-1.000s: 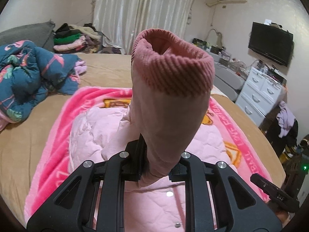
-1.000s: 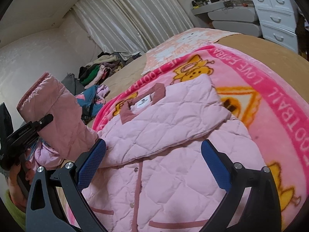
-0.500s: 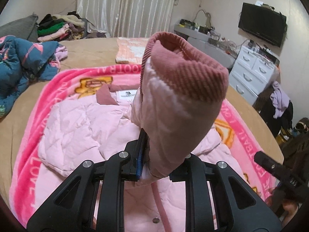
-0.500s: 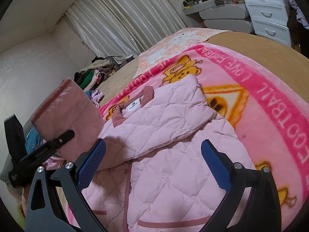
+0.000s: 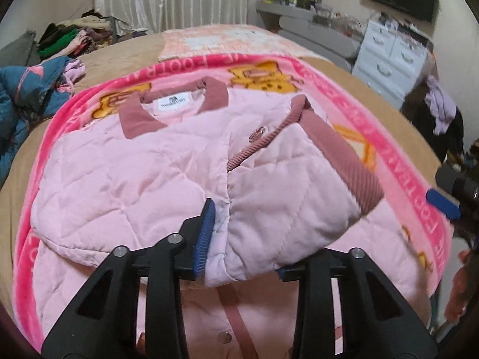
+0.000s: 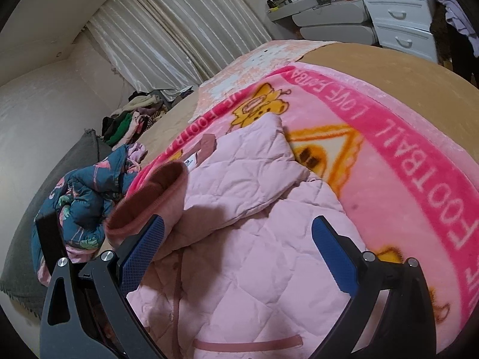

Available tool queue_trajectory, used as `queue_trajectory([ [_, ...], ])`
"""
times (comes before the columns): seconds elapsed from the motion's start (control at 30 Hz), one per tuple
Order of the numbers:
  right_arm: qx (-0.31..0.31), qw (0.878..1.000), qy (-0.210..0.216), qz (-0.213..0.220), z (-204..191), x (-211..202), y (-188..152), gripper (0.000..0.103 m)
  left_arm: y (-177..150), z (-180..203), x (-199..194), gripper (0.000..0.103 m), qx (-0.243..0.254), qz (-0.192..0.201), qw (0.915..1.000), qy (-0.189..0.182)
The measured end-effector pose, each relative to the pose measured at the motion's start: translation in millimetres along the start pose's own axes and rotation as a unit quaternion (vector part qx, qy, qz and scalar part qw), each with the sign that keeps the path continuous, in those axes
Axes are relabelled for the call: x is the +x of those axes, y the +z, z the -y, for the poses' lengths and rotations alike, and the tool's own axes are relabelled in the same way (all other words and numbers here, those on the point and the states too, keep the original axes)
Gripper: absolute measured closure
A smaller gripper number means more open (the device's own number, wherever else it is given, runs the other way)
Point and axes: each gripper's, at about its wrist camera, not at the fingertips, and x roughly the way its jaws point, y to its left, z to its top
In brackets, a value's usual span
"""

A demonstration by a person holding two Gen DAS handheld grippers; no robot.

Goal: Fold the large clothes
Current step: 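Lay the held sleeve across the jacket front and open the left tool, then move the right tool to the mauve-trimmed front edge and grasp it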

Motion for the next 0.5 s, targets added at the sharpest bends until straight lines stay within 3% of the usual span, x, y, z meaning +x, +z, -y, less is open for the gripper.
queue_trajectory([
  [0.23,0.006,1.0,-0.004,-0.009,5,6,0,0.005,-15,19,4,0.05,0.053,-0.026,0.9982,0.012],
  [0.43,0.001,1.0,-0.007,-0.021,2,16,-3,0.005,-28,16,-7,0.02,0.055,-0.036,0.9978,-0.007],
  [0.5,-0.003,1.0,-0.008,-0.028,-1,21,-5,0.005,-31,11,-10,0.015,0.047,-0.041,0.998,-0.008],
])
